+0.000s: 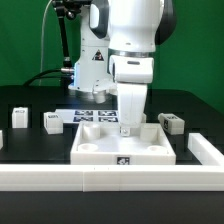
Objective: Assemble one leg
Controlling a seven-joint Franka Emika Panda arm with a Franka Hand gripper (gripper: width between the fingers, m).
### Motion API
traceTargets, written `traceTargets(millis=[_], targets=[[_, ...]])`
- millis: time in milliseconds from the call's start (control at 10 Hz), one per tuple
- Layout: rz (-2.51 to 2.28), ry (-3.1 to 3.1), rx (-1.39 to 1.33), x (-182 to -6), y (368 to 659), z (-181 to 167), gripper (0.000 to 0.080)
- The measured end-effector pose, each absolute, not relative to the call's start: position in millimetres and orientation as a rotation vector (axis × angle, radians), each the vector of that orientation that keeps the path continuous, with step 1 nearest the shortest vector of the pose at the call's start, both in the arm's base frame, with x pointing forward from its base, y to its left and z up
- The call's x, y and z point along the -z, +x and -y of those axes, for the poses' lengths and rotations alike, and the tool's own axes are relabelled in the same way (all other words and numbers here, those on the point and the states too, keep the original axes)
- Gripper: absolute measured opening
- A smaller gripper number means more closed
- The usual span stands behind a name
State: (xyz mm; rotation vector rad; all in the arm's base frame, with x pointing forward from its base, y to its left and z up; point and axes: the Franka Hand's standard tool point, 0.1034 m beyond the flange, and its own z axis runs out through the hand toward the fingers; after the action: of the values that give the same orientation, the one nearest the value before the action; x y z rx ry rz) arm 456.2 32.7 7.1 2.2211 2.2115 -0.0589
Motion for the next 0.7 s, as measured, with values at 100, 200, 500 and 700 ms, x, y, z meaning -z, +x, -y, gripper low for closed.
traceTargets(millis=[100,200,500,700], targets=[[-2.218,2.211,0.054,-6.8,458,-34,0.0060],[-2.214,2.216,0.054,-6.8,458,-34,0.0060],[-2.214,2.216,0.054,-6.8,458,-34,0.0060],[-2.240,2.189,0.041,-7.1,466,-50,0.0060]])
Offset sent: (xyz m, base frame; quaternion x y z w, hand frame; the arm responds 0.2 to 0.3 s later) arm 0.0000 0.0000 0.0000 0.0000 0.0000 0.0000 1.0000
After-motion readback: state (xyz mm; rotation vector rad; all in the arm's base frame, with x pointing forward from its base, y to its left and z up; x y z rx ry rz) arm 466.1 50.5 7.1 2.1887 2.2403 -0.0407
